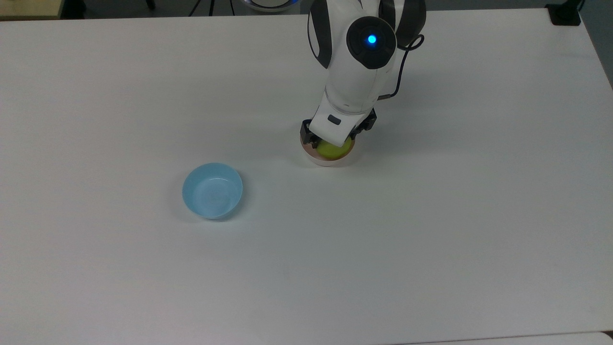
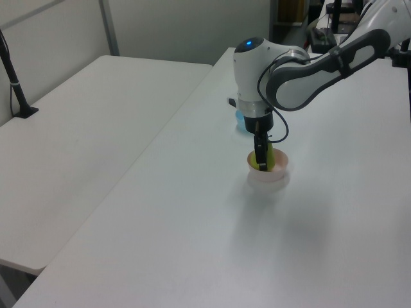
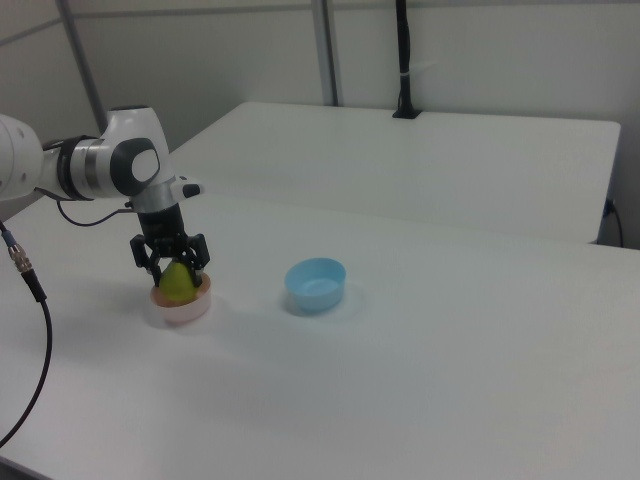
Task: Place the pear in the bowl
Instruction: 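Open the gripper to release the pear and raise it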
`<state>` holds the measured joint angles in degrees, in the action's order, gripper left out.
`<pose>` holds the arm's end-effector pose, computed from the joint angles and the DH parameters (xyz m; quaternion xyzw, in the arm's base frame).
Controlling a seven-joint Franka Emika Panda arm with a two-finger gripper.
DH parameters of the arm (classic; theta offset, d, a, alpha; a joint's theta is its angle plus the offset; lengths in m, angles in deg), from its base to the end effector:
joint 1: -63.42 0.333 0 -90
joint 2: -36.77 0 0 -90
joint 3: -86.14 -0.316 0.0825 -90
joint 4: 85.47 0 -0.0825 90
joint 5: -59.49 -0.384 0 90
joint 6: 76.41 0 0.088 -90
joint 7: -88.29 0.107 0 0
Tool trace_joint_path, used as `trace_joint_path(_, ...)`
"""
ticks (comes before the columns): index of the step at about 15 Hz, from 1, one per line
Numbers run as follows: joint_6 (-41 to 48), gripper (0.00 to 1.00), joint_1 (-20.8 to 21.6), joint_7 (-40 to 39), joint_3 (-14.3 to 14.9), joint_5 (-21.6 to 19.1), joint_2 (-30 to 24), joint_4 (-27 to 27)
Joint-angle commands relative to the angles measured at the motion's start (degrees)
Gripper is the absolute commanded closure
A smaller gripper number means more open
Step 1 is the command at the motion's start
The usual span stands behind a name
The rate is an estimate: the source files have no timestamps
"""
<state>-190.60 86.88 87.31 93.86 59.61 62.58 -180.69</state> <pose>0.6309 0.1872 0.3399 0.9865 0.1504 -0.0533 0.0377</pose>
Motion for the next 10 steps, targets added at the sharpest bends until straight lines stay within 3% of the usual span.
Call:
trace_joint_path(1,-0.61,0.00,0.80,0.89,0.81,0.67,-1.19,-0.32)
trace_joint_path(5,2.98,0.00,-0.60,0.89,0.81,0.58,-5.40,-0.23)
trace_joint_path(7,7.29,0.00,-4.63,0.98,-1.29,0.41,-9.70,-0.14)
trace_joint_path(10,14.41,0.00,-15.16,1.68,-6.82,0.67,-16.64,0.12)
